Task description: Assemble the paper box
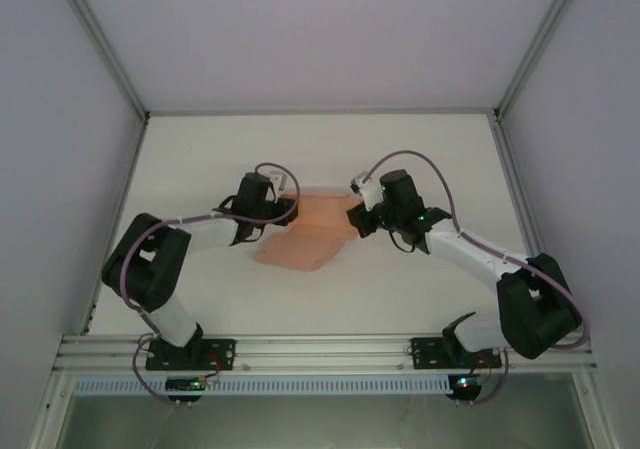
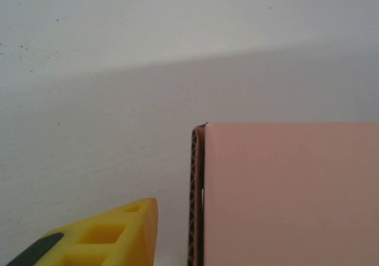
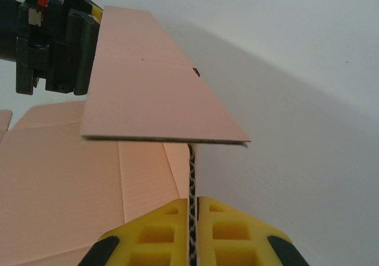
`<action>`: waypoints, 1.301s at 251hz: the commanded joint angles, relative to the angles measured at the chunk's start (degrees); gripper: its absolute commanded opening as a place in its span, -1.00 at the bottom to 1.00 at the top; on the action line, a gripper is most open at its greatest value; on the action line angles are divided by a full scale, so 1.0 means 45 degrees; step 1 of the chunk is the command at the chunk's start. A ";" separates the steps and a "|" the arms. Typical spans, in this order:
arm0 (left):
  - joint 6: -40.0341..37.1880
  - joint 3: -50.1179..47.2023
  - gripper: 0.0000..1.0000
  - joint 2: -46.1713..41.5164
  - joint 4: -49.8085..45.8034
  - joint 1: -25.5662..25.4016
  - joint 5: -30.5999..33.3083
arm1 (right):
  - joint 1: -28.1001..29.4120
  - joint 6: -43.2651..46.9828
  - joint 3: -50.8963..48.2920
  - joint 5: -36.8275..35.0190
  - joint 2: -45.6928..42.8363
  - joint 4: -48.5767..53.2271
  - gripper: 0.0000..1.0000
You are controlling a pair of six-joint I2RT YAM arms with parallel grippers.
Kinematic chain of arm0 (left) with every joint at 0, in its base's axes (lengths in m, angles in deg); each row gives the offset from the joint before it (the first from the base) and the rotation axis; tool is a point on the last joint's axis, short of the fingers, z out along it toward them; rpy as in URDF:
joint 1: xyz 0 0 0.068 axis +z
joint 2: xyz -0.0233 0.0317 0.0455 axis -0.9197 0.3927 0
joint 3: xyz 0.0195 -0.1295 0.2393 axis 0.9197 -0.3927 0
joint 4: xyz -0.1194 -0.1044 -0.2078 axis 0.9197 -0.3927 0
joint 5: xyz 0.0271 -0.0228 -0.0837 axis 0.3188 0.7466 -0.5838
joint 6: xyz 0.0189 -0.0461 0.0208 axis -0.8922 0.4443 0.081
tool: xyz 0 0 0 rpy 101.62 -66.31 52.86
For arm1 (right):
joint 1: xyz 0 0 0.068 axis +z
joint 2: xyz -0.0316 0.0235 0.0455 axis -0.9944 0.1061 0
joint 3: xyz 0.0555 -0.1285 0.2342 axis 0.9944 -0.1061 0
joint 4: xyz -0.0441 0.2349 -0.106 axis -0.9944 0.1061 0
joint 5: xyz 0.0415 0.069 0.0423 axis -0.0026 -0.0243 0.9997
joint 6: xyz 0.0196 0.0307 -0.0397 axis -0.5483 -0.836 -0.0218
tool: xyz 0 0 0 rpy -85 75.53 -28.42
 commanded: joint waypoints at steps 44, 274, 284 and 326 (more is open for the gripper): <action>-0.0149 0.0403 -0.83 0.0066 -0.0537 -0.0291 0.1260 | -0.0436 -0.0744 -0.0362 -0.0944 -0.0085 -0.0073 -0.58; 0.0720 0.0658 -1.00 -0.0488 -0.1113 -0.0700 0.1966 | -0.0649 -0.1999 0.1854 -0.3762 0.1296 0.0614 0.98; 0.0830 0.0770 -1.00 -0.0480 -0.1261 -0.0704 0.1950 | -0.0584 -0.1984 0.1796 -0.3623 0.1481 0.0478 0.98; 0.0797 0.1066 -1.00 -0.0207 -0.1514 -0.0699 0.1753 | -0.0054 -0.2024 0.1249 -0.2509 0.1748 -0.0958 0.99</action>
